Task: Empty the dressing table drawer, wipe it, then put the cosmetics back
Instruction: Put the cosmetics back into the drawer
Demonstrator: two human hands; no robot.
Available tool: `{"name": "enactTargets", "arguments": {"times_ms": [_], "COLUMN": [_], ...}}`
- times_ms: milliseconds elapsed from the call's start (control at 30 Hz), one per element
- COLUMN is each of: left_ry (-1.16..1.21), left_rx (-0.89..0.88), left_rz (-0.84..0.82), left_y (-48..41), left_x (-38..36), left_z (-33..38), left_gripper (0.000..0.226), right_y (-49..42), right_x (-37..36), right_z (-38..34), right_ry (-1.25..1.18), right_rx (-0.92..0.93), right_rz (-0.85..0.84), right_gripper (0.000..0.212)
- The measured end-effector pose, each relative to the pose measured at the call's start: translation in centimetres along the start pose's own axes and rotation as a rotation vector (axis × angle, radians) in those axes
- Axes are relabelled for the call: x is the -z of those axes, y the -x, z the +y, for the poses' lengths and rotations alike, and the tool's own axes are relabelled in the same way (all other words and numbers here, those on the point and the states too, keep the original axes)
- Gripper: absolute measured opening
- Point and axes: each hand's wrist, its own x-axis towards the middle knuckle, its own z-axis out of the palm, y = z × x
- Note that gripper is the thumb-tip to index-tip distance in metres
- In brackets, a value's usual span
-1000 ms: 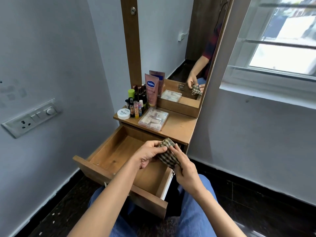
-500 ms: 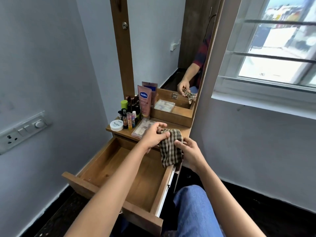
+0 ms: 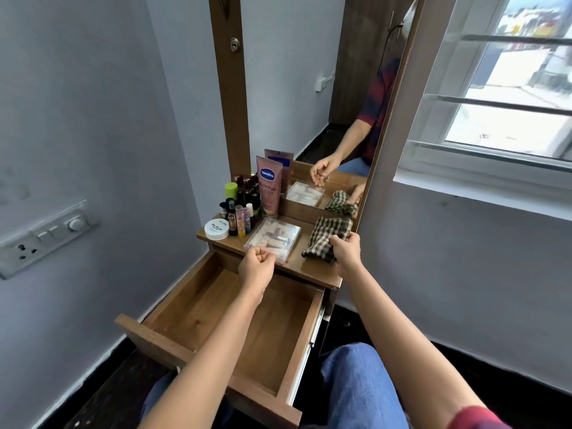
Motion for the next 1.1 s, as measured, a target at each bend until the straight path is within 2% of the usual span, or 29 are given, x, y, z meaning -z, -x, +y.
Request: {"name": "enactTargets", "arguments": {"times_ms": [100, 233, 333, 400, 467, 500, 567, 633, 700, 767, 933, 1100], "left_ry": [0.027, 0.076, 0.167, 0.233, 0.298, 0.326, 0.358, 0.393, 0.429, 0.462, 0.504, 0.472], "left_rx": [0.054, 0.154, 0.235, 0.285, 0.318, 0.327, 0.340, 0.361, 0.379, 0.381, 0.356, 0.336], "left_rz": [0.011, 0.040, 0.009, -0.031, -0.051, -0.051, -0.044, -0.047, -0.064, -0.081, -0.055, -0.028], "left_y": [-0.5, -0.9, -1.3, -1.6, -1.9, -2.0, -2.4, -2.5, -2.4, -2.2, -1.6, -1.0], "left_x": [0.2, 0.4, 0.4, 0.4, 0.4, 0.4, 0.4, 0.4, 0.4, 0.7, 2.6, 5.2], "left_z": [-0.8, -1.3, -1.7, -1.7, -1.4, -1.2, -1.0, -0.9, -1.0, -1.1, -1.5, -2.4], "left_gripper": [0.015, 0.016, 0.020, 0.020, 0.014, 0.012, 0.012, 0.018, 0.022, 0.022, 0.025, 0.016], "right_y": [3.0, 3.3, 3.6, 4.0, 4.4, 4.6, 5.0, 5.6, 5.7, 6.2, 7.7, 10.5], "right_x": [-0.3, -0.6, -0.6, -0.8, -1.4, -2.0, -3.3, -4.5, -5.4, -5.9, -5.4, -4.4], "right_z": [-1.2, -0.8, -0.4, 0.0, 0.4, 0.5, 0.3, 0.2, 0.6, 1.4, 2.3, 3.4], "right_ry": [0.264, 0.589, 0.900, 0.921, 0.892, 0.892, 0.909, 0.994, 1.133, 1.181, 1.084, 1.092], "right_rx": [0.028, 0.186, 0.242, 0.342, 0.584, 0.729, 0.932, 0.953, 0.934, 0.935, 1.005, 1.075], "right_rz": [0.048, 0.126, 0.258, 0.325, 0.331, 0.283, 0.031, -0.274, -0.432, -0.454, -0.325, -0.318], "right_gripper": [0.046, 0.038, 0.051, 0.059, 0.062, 0.063, 0.063, 0.065, 0.068, 0.067, 0.053, 0.053]}}
